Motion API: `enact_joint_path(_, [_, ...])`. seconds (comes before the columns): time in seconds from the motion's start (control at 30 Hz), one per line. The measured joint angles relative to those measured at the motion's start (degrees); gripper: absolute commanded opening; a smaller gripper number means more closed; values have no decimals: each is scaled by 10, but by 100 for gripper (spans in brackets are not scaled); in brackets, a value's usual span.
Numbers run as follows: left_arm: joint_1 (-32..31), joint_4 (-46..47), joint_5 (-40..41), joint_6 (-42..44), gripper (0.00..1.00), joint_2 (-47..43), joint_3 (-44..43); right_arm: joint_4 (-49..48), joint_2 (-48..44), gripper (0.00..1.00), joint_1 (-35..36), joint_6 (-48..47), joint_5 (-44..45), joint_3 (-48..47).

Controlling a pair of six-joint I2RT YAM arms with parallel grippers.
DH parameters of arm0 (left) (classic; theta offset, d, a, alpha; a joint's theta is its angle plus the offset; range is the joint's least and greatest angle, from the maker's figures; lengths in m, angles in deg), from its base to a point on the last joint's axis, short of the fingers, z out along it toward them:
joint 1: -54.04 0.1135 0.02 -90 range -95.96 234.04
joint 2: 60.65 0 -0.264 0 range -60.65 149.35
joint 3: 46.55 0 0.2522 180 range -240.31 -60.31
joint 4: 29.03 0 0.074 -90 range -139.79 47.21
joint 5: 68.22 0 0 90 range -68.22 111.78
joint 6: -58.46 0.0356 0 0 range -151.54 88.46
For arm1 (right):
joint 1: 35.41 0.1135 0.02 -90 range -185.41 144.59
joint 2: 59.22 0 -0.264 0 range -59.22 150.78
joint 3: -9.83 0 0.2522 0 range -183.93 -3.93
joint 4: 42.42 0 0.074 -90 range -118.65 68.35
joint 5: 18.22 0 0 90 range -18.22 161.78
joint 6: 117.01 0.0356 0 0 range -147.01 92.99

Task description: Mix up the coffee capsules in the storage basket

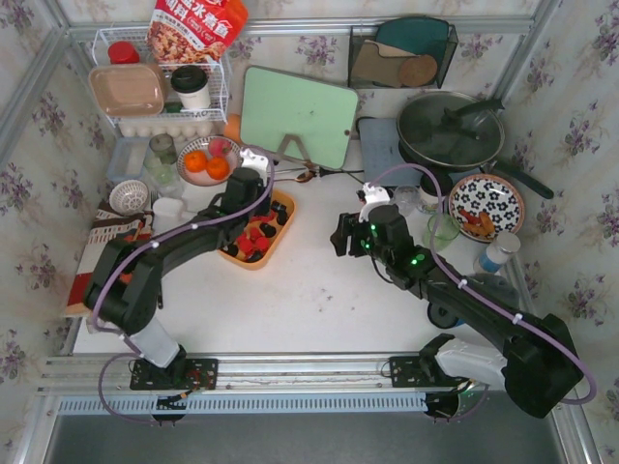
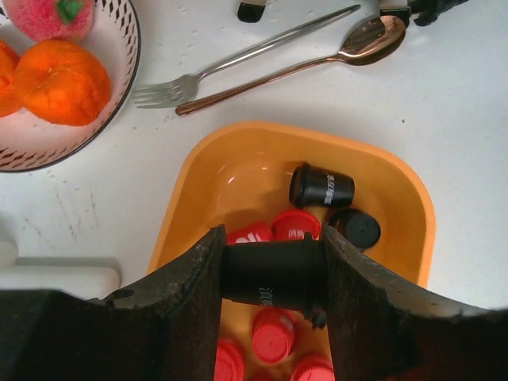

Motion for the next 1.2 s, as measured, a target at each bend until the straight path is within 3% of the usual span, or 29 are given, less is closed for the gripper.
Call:
enact_joint_path(0.13, [8, -10, 3, 1, 34, 57, -47, -21, 19, 71, 0, 2, 0, 11])
enact_joint_path(0.4, [17, -21, 9, 3, 54, 102, -97, -59, 88, 76, -11, -19, 59, -2])
enact_joint_path(0.67, [20, -25, 12, 3, 72, 108, -98, -85, 203, 72, -114, -36, 66, -69])
enact_joint_path(0.93, [20, -12, 8, 9, 73, 64, -63, -101, 326, 66, -167, -51, 48, -156])
enact_joint_path(1.2, [6, 5, -16, 6, 74, -33, 16, -132, 397, 63, -172, 5, 80, -194])
